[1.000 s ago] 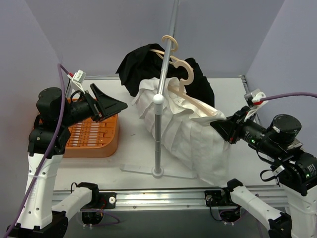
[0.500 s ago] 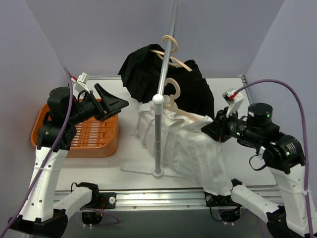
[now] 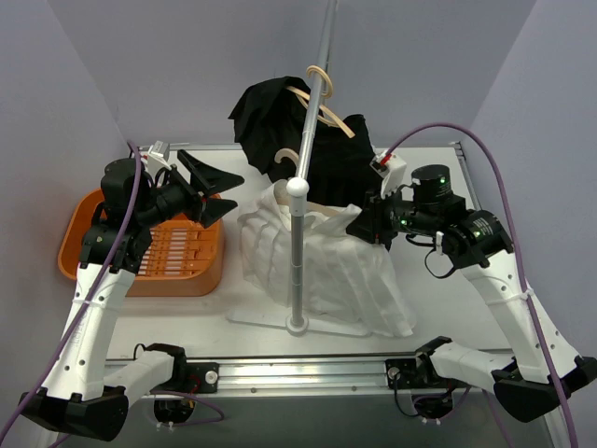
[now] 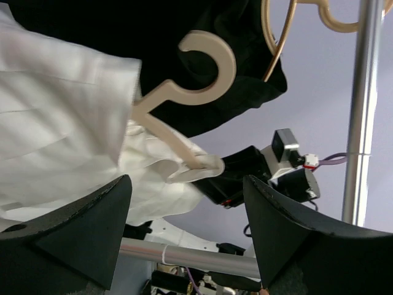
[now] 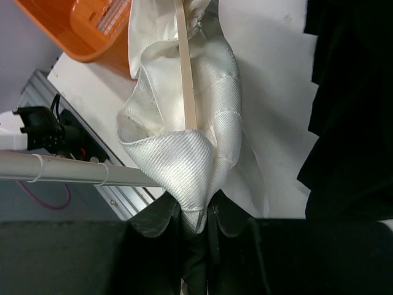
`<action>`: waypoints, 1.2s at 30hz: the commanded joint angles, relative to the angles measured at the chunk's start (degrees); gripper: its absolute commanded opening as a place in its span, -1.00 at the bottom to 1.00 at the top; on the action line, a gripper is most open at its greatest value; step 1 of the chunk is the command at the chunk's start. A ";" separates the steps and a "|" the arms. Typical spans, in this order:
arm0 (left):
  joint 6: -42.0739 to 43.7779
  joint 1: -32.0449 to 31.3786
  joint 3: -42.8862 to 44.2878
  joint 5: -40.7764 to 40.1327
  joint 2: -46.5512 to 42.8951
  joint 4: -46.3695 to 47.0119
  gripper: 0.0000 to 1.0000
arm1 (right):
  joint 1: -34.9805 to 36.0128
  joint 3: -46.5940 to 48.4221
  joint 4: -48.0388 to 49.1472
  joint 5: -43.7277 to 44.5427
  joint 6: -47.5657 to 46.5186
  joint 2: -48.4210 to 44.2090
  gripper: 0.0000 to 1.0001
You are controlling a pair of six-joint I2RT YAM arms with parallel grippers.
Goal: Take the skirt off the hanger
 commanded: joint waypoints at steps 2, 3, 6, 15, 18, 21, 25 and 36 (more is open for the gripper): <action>-9.27 -0.44 -0.38 -1.90 -0.52 7.13 0.64 | 8.67 3.40 5.33 3.33 -1.65 2.04 -1.00; -9.18 -0.44 -0.38 -1.72 -0.44 7.22 0.64 | 9.75 3.05 6.73 4.59 -0.78 1.51 -1.00; -8.48 -0.71 -0.55 -1.46 -0.17 7.66 0.64 | 10.20 1.64 12.10 6.44 2.74 -0.51 -1.00; -9.00 -1.15 -0.29 -1.28 -0.26 8.63 0.64 | 10.55 1.63 11.32 4.71 0.64 0.09 -1.00; -9.71 -1.50 0.50 -1.55 0.35 9.07 0.64 | 10.90 0.42 13.24 4.43 1.51 -0.07 -1.00; -10.67 -1.76 0.85 -3.12 0.44 9.95 0.62 | 10.99 0.23 15.00 3.20 1.78 0.36 -1.00; -11.29 -1.85 1.20 -5.41 0.27 9.51 0.57 | 12.47 0.23 15.62 2.49 1.95 1.07 -1.00; -12.61 -2.47 1.29 -9.80 1.23 8.81 0.52 | 17.31 0.85 14.39 3.11 0.46 2.65 -1.00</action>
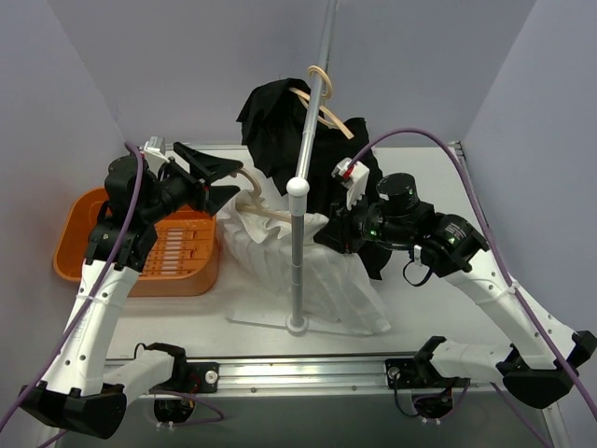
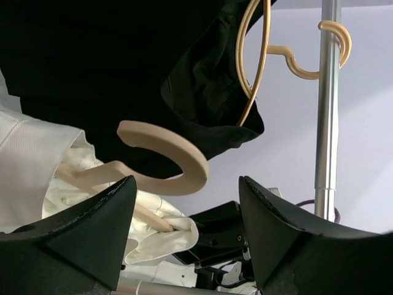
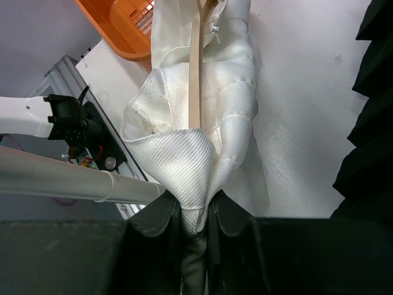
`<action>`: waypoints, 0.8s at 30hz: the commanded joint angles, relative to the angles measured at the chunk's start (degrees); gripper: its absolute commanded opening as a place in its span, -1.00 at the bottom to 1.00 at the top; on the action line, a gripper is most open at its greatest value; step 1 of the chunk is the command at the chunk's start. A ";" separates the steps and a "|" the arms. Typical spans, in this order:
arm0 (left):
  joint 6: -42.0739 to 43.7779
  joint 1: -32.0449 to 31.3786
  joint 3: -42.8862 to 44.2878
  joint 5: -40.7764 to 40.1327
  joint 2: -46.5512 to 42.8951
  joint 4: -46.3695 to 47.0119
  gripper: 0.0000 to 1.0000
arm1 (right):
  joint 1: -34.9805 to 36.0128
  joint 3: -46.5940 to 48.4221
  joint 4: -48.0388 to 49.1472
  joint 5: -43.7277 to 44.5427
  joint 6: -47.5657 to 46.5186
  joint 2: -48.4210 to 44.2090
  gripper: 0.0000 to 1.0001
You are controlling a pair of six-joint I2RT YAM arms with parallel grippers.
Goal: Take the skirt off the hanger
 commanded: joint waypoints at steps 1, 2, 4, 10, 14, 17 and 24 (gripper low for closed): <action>-4.13 -0.67 2.43 -3.38 0.80 0.92 0.52 | 1.97 1.13 5.43 -2.93 -0.57 0.25 -1.00; -4.13 -0.76 2.60 -3.56 0.89 0.91 0.52 | 2.15 1.31 5.25 -2.84 -0.66 0.33 -1.00; -4.39 -1.03 2.87 -4.26 1.32 0.83 0.52 | 2.85 1.40 4.90 -2.22 -1.01 0.42 -1.00; -5.79 -3.31 3.57 -6.63 2.47 1.70 0.49 | 3.47 1.31 4.46 -1.61 -1.71 0.69 -1.00; -8.16 -5.15 3.22 -7.86 3.26 3.98 0.42 | 3.82 0.87 4.20 -0.90 -2.24 0.51 -1.00; -9.22 -6.12 2.96 -8.74 3.61 5.57 0.26 | 3.91 0.69 4.02 -0.64 -2.42 0.25 -1.00; -10.72 -6.30 1.20 -9.19 3.26 8.82 -0.26 | 3.91 -0.18 3.76 0.32 -2.42 -0.46 -1.00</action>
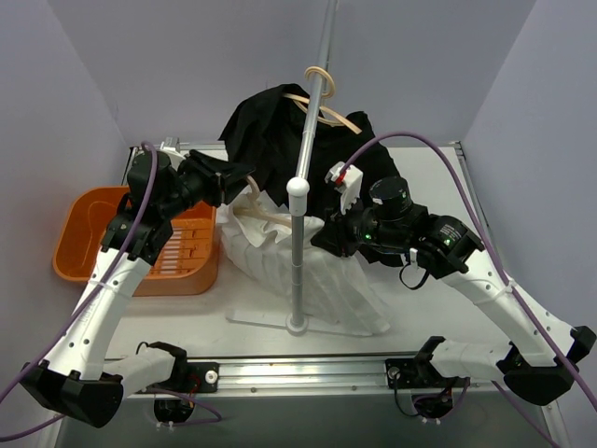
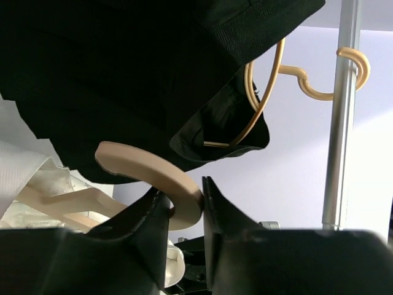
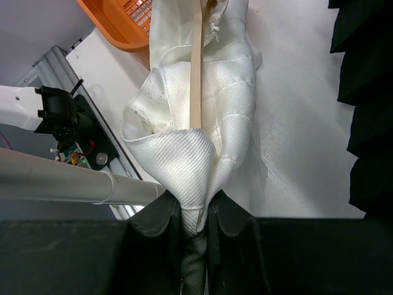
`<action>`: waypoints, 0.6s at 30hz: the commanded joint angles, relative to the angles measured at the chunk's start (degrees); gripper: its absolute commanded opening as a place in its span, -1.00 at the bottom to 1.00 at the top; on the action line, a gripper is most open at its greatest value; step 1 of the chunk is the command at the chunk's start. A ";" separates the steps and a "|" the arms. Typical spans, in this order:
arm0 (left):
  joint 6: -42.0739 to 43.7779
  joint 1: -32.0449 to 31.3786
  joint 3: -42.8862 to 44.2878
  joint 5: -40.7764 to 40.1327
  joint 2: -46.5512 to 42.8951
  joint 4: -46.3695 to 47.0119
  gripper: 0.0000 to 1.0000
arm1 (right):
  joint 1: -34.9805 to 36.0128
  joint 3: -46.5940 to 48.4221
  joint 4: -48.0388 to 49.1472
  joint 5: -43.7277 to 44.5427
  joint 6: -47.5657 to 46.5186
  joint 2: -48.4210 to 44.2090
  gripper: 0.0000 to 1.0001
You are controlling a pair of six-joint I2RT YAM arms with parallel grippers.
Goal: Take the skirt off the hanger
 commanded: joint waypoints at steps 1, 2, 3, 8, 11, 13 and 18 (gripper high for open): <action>-5.41 -0.25 0.37 -1.49 -0.52 6.72 -0.49 | 0.96 -0.10 3.83 -1.88 -0.60 -1.18 -1.00; -5.41 -0.25 0.19 -1.32 -0.61 7.60 -0.72 | 0.87 0.25 2.95 -1.53 -0.60 -0.92 -1.00; -5.41 -0.25 -0.07 -1.40 -0.78 8.13 -0.93 | 0.87 0.52 2.42 -1.53 -0.78 -0.65 -1.00; -5.32 -0.42 -2.09 -2.02 -1.66 10.60 -0.95 | 0.96 2.18 -0.12 -0.56 -0.08 -0.04 -1.00; -4.62 -0.77 -1.66 -2.02 -1.49 10.68 -0.95 | 0.96 3.76 -2.32 0.93 0.45 0.41 -0.43; -4.18 -0.86 -0.95 -1.93 -1.14 10.33 -0.95 | 0.87 5.17 -3.12 2.42 0.98 0.14 -0.09; -2.77 -0.95 0.89 -1.67 -0.35 8.84 -0.95 | 0.96 8.51 -4.44 3.75 1.24 -0.12 0.22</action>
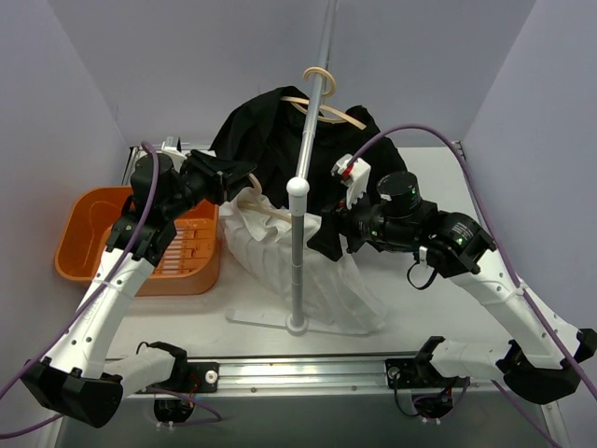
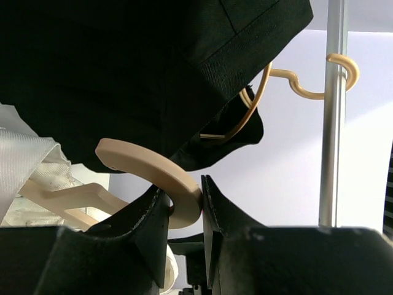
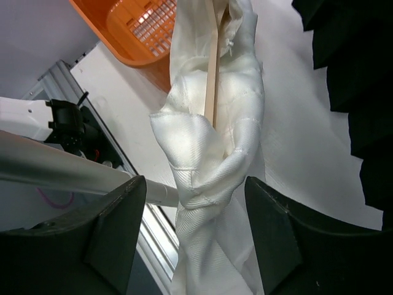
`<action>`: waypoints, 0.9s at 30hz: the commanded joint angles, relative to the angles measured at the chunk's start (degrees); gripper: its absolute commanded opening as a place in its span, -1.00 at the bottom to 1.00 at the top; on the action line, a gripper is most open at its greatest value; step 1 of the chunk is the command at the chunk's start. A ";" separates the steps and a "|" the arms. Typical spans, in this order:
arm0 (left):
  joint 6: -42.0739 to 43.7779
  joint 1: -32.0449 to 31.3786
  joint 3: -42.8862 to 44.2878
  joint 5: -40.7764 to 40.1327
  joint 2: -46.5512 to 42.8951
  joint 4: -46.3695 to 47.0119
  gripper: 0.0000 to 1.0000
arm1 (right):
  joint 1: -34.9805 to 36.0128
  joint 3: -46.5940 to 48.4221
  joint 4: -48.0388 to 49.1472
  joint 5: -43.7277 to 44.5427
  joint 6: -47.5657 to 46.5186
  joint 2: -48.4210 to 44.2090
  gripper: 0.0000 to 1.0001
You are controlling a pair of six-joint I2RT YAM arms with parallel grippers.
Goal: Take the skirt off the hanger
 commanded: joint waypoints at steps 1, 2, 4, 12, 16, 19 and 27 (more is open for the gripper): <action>-1.96 -0.38 3.58 -0.18 -0.26 3.72 -0.95 | 0.52 4.36 -0.68 1.43 0.35 -0.12 0.23; -1.87 -0.38 3.67 -0.01 -0.17 3.55 -0.95 | 0.52 4.80 -0.85 1.52 0.26 0.14 0.23; -1.79 -0.47 3.76 0.17 0.09 3.46 -0.95 | 0.52 5.68 -0.86 1.34 0.09 1.28 0.24; -1.79 -0.82 3.76 0.52 0.10 3.46 -0.95 | 0.52 5.42 1.60 0.82 0.00 5.06 0.08; -1.79 -0.82 3.50 0.79 -0.08 3.37 -0.95 | 0.52 5.16 2.92 0.81 0.26 6.03 -0.24; -1.87 -0.82 3.14 0.96 -0.26 3.37 -0.95 | 0.52 5.33 3.89 1.43 0.70 5.95 -0.44; -1.87 -0.73 2.70 1.23 -0.17 3.46 -0.95 | 0.52 5.34 3.89 1.87 1.93 5.07 -1.00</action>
